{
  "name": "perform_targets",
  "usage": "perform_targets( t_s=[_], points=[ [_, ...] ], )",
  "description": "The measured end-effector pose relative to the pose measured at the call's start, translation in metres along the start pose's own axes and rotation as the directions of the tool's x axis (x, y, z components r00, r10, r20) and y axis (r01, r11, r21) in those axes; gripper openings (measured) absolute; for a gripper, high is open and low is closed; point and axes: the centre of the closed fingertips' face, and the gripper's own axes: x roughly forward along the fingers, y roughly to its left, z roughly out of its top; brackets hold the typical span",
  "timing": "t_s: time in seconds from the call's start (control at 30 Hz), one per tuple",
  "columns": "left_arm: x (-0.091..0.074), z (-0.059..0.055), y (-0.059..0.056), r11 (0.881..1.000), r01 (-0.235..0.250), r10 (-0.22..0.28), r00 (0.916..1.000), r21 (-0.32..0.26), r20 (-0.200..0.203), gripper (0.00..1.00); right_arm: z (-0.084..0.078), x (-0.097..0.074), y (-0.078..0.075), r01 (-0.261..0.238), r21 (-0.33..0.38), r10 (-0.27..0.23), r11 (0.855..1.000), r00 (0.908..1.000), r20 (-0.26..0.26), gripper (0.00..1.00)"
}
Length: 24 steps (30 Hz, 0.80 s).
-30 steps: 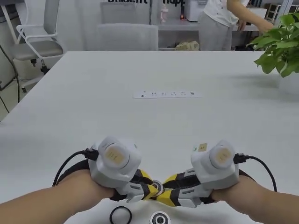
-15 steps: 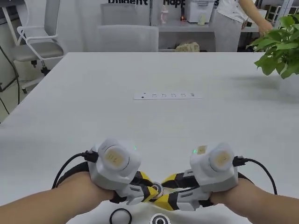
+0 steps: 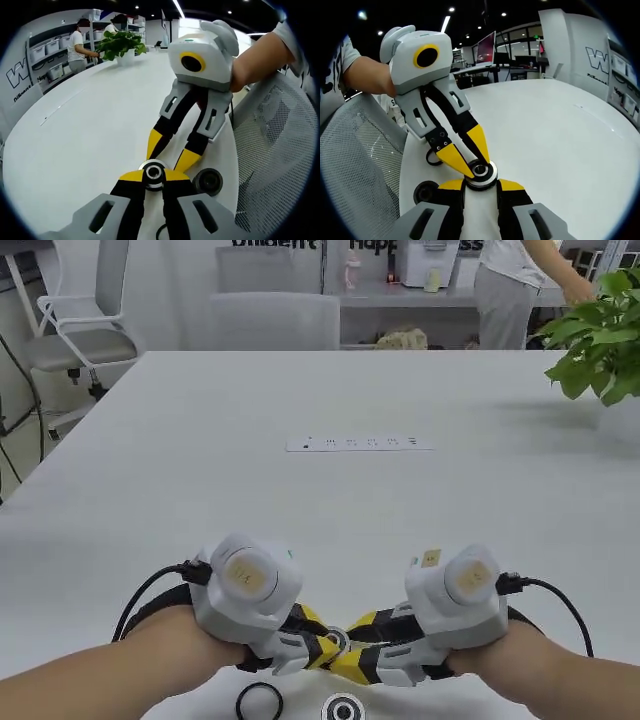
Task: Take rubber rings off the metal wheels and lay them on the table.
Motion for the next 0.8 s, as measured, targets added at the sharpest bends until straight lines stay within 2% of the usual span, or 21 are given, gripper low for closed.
perform_targets(
  t_s=[0.63, 0.8],
  points=[
    [-0.0002, -0.0001, 0.0000, 1.000, -0.006, 0.006, 1.0000, -0.012, -0.004, 0.07, -0.0015, -0.0015, 0.0015, -0.004, -0.017, 0.004, 1.000, 0.9999, -0.015, 0.18],
    [-0.0004, 0.0000, 0.0003, 1.000, -0.004, 0.004, 1.0000, -0.013, -0.005, 0.07, -0.0065, -0.0056, -0.0009, -0.004, -0.023, 0.003, 1.000, 0.9995, -0.031, 0.07]
  ],
)
